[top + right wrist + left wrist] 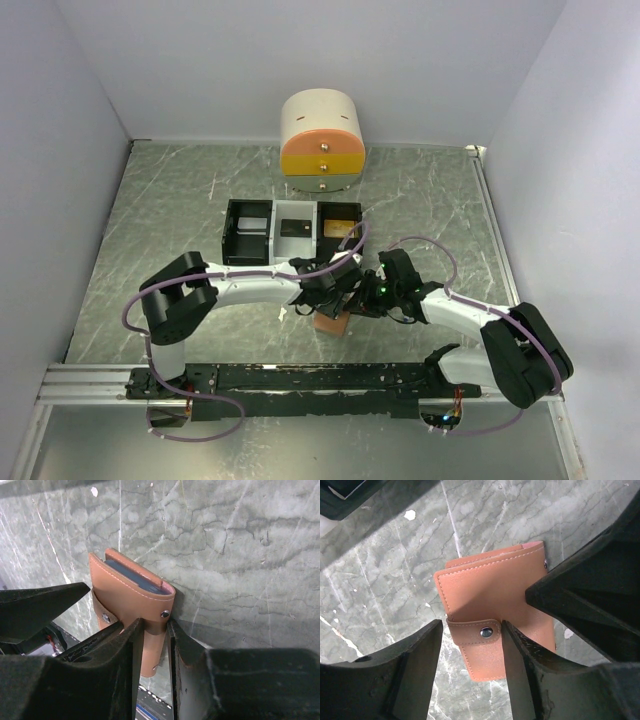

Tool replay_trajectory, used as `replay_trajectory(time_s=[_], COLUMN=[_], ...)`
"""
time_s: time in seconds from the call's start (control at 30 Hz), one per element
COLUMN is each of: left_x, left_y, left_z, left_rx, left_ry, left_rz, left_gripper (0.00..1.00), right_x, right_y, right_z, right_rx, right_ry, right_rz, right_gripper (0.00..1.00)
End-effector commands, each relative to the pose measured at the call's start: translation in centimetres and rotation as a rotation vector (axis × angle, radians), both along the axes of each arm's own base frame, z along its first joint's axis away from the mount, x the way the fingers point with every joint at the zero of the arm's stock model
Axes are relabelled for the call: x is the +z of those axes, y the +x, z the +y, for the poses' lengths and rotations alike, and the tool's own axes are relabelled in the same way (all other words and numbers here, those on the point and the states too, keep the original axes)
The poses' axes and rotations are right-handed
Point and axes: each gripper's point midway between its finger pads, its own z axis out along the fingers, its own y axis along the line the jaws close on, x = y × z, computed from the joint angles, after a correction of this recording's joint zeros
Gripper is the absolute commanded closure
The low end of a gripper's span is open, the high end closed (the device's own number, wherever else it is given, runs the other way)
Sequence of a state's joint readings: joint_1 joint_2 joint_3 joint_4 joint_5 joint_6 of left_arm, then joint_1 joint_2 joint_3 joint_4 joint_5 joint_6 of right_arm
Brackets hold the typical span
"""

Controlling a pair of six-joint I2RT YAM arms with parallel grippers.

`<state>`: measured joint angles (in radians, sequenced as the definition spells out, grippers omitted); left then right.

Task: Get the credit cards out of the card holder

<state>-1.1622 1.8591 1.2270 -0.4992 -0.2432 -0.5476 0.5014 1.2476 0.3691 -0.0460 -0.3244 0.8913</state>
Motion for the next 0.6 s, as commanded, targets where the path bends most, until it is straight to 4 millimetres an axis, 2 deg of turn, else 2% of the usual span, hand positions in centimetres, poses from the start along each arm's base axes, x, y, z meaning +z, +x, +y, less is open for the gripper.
replay_trajectory(time_s=[0.0, 0.07, 0.17, 0.33, 0.57], left_x=[-3.0, -3.2, -3.4, -2.6, -1.5], left_y=[-2.0, -2.0, -1.9, -1.5, -1.7], left_z=[2.7, 2.6, 2.3, 1.8, 0.1], left_rx=[-0.011, -0.018, -0.021, -0.009, -0.010], left_ry=[0.116, 0.114, 0.114, 0.080, -0.022], left_rz=[0.059, 0.060, 0.061, 0.036, 0.059], left_gripper=[0.38, 0.42, 0.55, 0.74, 0.83], right_x=[-3.7, -3.7, -3.9, -3.8, -4.1], right_y=[-1.8, -1.8, -1.9, -1.9, -1.9], right_z=[-3.2, -3.1, -3.2, -3.3, -3.6], right_rx=[-0.043, -0.038, -0.037, -0.044, -0.043], right_ry=[-0.165, -0.160, -0.167, -0.169, -0.190], right_rz=[0.075, 0.078, 0.084, 0.081, 0.085], right_gripper=[0.74, 0.74, 0.74, 0.74, 0.74])
